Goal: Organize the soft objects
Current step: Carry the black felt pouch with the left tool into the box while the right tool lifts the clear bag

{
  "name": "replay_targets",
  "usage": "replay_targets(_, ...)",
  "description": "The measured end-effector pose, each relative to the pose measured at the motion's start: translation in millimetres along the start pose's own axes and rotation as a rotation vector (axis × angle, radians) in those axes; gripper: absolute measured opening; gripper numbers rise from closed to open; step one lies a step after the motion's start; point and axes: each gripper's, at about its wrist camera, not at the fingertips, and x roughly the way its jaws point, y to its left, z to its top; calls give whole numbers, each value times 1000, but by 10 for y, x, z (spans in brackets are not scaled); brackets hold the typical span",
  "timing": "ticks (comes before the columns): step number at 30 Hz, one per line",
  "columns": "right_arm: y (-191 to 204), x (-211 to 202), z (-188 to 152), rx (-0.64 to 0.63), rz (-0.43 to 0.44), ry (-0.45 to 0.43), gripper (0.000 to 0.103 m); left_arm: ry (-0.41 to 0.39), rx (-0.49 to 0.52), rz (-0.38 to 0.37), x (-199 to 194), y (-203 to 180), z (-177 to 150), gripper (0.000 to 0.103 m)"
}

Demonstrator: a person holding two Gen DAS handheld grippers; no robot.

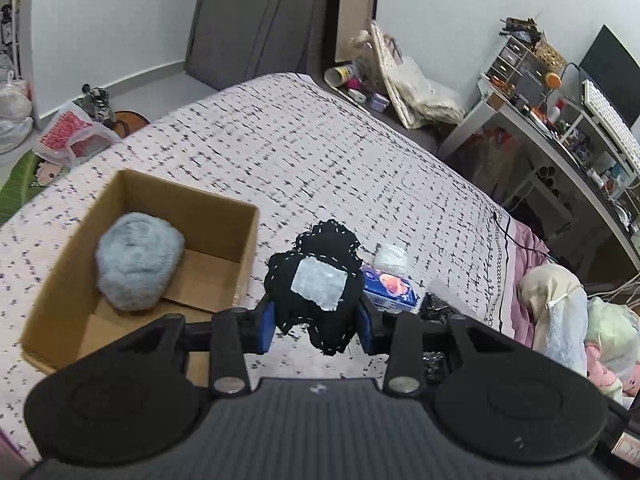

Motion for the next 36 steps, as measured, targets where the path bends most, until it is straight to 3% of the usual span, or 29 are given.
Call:
replay_targets(16,266,-19,-22,-76,45,-11,20,-37,-72,66,-297,516,98,39)
replay_targets(36,797,221,-159,-195,42,1,20,18,-227,113,-150,1250,132,40)
